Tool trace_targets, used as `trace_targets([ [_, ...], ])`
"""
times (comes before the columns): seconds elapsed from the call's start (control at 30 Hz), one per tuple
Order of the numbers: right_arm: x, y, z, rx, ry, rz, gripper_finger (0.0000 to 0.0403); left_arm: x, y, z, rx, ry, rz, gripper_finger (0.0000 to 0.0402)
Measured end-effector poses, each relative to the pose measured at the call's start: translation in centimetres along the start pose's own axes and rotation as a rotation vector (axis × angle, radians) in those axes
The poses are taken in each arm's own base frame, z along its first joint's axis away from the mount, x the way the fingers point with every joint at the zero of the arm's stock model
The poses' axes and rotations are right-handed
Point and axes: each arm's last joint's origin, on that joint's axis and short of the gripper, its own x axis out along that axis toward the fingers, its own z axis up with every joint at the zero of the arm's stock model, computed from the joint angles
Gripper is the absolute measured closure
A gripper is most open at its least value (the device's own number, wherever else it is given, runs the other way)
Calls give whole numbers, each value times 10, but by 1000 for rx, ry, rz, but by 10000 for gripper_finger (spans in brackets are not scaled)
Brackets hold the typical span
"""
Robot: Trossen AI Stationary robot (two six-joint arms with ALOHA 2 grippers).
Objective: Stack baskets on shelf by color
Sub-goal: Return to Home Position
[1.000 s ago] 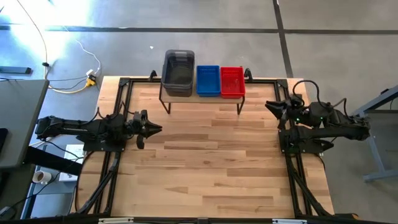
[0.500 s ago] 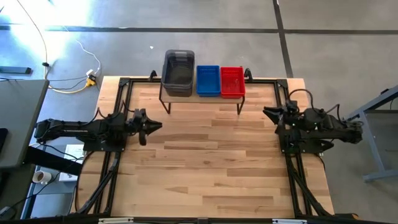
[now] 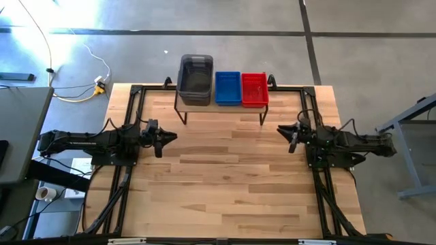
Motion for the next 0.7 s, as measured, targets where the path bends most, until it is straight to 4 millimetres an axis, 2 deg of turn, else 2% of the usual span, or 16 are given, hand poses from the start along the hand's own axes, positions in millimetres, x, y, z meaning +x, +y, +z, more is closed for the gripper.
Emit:
trace_targets([
  [0.03,3,0,-5,3,2,7,329,0,0,0,0,-2,3,348],
  [0.7,5,1,-8,-23,58,54,329,0,0,1,-1,-9,-2,348],
])
